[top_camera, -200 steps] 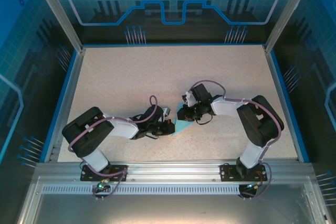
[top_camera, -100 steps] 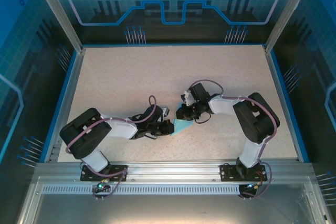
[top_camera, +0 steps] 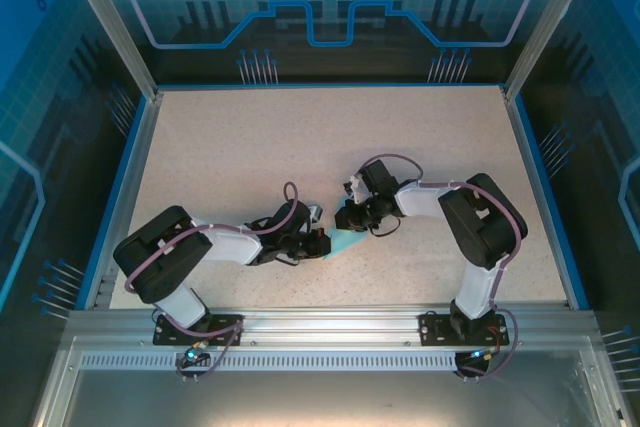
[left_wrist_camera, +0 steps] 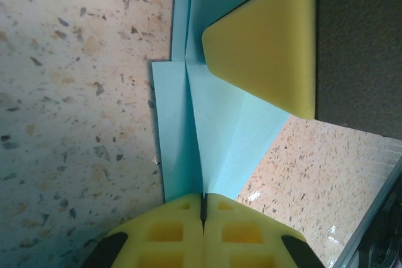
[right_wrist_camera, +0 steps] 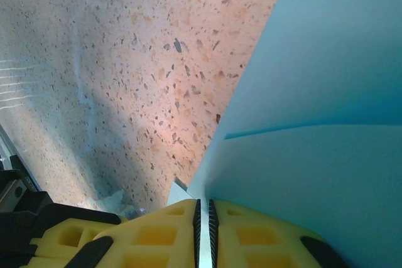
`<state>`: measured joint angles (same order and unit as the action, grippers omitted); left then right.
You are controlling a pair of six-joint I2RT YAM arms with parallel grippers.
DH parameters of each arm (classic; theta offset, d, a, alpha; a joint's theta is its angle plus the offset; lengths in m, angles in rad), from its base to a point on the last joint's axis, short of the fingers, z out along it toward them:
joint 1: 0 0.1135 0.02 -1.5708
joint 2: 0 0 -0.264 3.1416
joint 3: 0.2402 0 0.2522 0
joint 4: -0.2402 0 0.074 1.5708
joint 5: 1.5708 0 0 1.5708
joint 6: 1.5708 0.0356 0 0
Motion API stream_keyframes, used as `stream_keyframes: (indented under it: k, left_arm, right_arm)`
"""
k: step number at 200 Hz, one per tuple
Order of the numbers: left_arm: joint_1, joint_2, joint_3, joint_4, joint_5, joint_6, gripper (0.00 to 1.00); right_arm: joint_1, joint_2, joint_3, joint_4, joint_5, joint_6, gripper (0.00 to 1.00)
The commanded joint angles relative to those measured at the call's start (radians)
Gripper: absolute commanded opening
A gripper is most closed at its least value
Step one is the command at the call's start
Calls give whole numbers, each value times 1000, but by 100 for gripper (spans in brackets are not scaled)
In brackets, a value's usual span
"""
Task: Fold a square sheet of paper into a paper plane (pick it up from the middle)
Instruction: Fourth fold the wing at the center of the table.
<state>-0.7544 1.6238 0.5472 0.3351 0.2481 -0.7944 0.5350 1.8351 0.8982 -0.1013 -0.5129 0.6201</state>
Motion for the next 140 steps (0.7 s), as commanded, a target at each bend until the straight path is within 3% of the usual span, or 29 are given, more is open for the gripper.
stream_keyframes:
  k: [1, 21, 41, 140]
  left_arm:
    - [7, -32, 7, -81, -19, 29, 13]
    - [7, -62, 2, -107, -30, 36, 19]
    - [7, -84, 2, -138, -36, 54, 19]
    - [6, -75, -1, -171, -47, 60, 1]
  right_arm:
    - [-10, 38, 7, 6, 4, -14, 16]
    - [-10, 38, 5, 8, 1, -14, 16]
    - [-10, 39, 8, 5, -1, -16, 16]
    - [-10, 46, 7, -3, 1, -20, 17]
